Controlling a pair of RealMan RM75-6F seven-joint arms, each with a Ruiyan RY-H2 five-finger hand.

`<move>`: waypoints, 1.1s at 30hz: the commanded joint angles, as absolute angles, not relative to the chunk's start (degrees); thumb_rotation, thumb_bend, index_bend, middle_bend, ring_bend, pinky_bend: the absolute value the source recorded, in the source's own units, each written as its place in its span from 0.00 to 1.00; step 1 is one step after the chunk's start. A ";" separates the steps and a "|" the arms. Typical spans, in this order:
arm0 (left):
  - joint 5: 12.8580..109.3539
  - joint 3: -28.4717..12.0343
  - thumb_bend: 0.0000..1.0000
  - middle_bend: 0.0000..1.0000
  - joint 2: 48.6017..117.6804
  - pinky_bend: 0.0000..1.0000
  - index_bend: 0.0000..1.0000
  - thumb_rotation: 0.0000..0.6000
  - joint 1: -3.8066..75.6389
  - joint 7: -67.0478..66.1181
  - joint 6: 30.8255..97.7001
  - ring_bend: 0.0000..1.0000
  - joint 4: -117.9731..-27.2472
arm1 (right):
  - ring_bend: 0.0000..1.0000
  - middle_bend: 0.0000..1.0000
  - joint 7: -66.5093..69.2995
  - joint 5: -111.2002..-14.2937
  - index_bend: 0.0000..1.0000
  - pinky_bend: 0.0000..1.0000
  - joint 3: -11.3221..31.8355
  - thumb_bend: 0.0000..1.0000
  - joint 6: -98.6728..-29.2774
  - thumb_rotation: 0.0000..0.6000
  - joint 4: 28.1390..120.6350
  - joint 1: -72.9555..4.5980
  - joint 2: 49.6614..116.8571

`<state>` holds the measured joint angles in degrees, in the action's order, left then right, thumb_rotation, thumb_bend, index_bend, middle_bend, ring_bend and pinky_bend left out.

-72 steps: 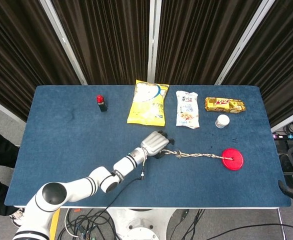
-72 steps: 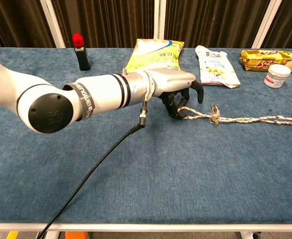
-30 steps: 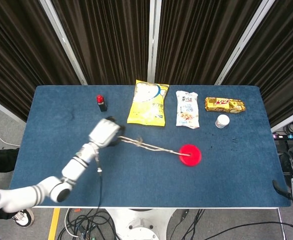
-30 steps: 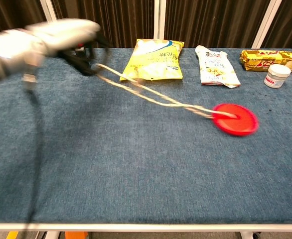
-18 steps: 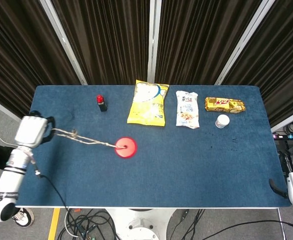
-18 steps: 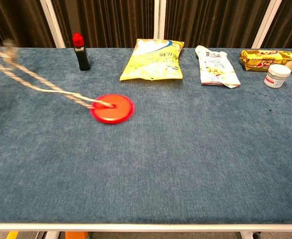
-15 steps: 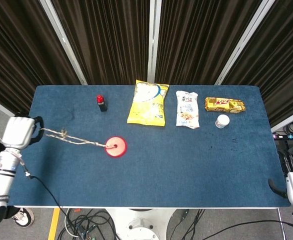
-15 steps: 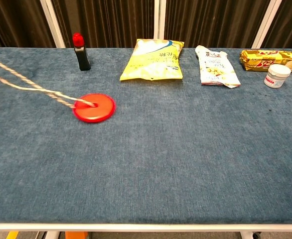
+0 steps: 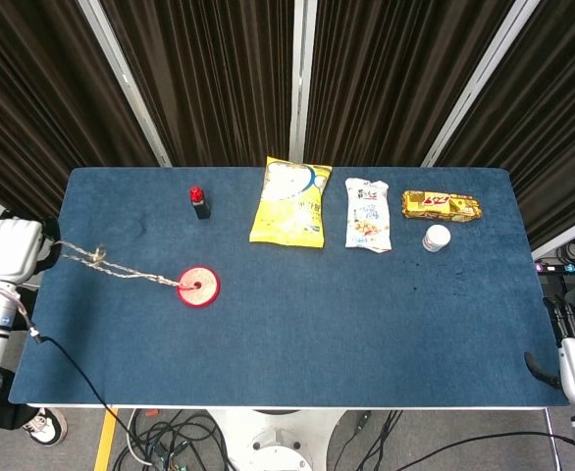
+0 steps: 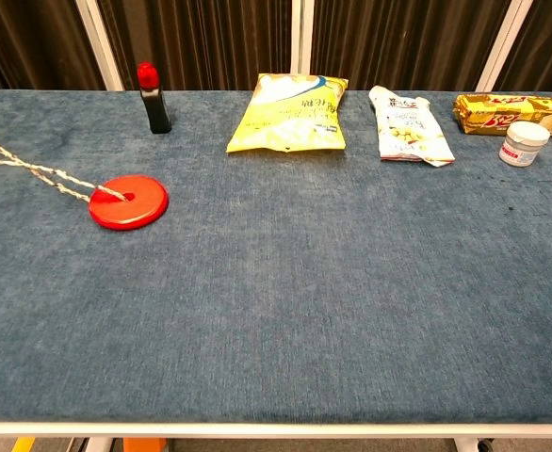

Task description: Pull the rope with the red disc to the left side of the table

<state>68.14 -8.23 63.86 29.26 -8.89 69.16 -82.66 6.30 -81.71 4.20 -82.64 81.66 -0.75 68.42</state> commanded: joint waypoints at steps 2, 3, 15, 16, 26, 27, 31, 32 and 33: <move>70.49 -10.81 0.45 0.95 65.03 0.30 0.78 1.00 32.24 -10.45 69.61 0.63 -85.50 | 0.00 0.02 6.19 -81.65 0.00 0.00 4.29 0.22 -82.79 1.00 81.76 -0.76 68.41; 71.19 -11.38 0.45 0.95 65.85 0.30 0.78 1.00 33.03 -10.63 69.78 0.63 -85.99 | 0.00 0.02 6.23 -81.57 0.00 0.00 4.29 0.22 -82.72 1.00 81.74 -0.77 68.45; 73.57 -8.12 0.29 0.38 73.72 0.20 0.24 1.00 38.67 -7.26 57.97 0.19 -86.06 | 0.00 0.02 8.32 -80.72 0.00 0.00 4.45 0.22 -82.31 1.00 79.96 -0.59 68.77; 72.73 -7.66 0.23 0.18 72.79 0.16 0.11 1.00 38.88 -6.80 55.89 0.08 -86.70 | 0.00 0.02 8.41 -80.63 0.00 0.00 4.44 0.22 -82.17 1.00 79.83 -0.60 68.81; 66.67 -7.22 0.00 0.00 65.76 0.07 0.00 1.00 35.13 -7.00 56.52 0.00 -93.20 | 0.00 0.02 8.13 -80.86 0.00 0.00 4.28 0.22 -81.75 1.00 79.65 -0.90 69.25; 67.20 -6.86 0.00 0.00 64.80 0.07 0.00 1.00 34.35 -6.96 57.42 0.00 -94.30 | 0.00 0.02 8.11 -80.89 0.00 0.00 4.26 0.22 -81.80 1.00 79.67 -0.88 69.23; 71.92 -4.43 0.00 0.00 62.33 0.07 0.00 1.00 28.96 -7.38 65.65 0.00 -97.99 | 0.00 0.02 8.06 -81.07 0.00 0.00 4.25 0.22 -82.15 1.00 79.96 -0.77 69.09; 73.22 -3.69 0.00 0.00 62.52 0.07 0.00 1.00 27.34 -7.73 68.29 0.00 -97.98 | 0.00 0.02 8.07 -81.14 0.00 0.00 4.25 0.22 -82.26 1.00 80.14 -0.74 69.01; 74.53 -2.89 0.00 0.00 62.95 0.07 0.00 1.00 25.64 -7.94 70.95 0.00 -97.65 | 0.00 0.02 8.06 -81.27 0.00 0.00 4.24 0.22 -82.41 1.00 80.39 -0.73 68.89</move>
